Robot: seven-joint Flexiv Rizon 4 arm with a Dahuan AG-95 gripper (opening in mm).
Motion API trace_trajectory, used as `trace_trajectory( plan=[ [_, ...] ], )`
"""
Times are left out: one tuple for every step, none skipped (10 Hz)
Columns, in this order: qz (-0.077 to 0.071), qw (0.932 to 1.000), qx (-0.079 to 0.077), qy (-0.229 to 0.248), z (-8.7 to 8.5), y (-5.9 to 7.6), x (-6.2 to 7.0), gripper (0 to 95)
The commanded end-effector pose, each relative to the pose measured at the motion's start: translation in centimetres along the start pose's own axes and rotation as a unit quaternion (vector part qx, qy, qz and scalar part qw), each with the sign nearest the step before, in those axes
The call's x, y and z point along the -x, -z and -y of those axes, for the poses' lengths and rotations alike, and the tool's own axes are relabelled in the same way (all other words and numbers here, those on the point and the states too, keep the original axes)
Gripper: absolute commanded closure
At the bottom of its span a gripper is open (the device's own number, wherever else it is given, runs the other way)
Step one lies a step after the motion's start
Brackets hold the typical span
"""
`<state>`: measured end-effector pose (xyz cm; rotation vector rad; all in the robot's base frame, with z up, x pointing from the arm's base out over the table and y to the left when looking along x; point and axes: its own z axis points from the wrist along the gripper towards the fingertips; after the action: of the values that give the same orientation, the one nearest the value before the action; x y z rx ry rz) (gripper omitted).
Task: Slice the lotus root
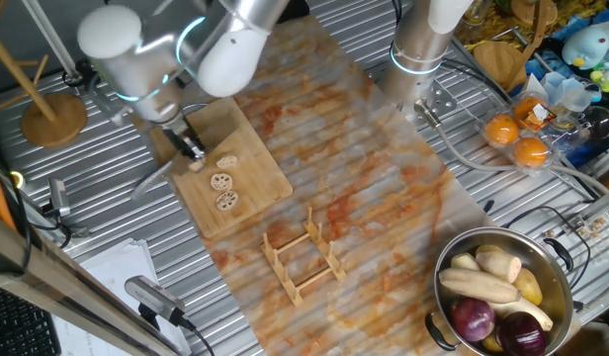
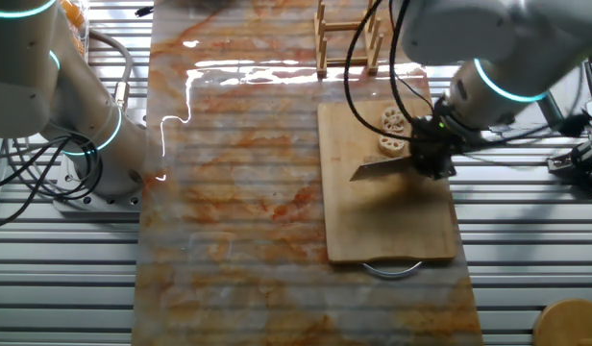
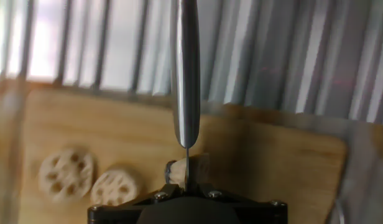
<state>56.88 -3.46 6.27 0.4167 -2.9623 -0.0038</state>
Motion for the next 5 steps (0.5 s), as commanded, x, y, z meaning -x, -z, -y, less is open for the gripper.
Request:
trace_trajectory(
  plan=[
    [0.010,0.9998,-0.011,0.014,-0.86,0.38,-1.57,95.0],
    [0.019,0.9996,-0.017,0.015,-0.69,0.55,-1.83,95.0],
    [0.028,0.9994,-0.011,0.018,-0.43,0.77,-2.21,95.0],
    [0.030,0.9994,-0.007,0.015,-0.40,0.95,-2.42,95.0],
    [0.021,0.9998,-0.005,0.002,-0.43,1.08,-2.35,95.0]
  ],
)
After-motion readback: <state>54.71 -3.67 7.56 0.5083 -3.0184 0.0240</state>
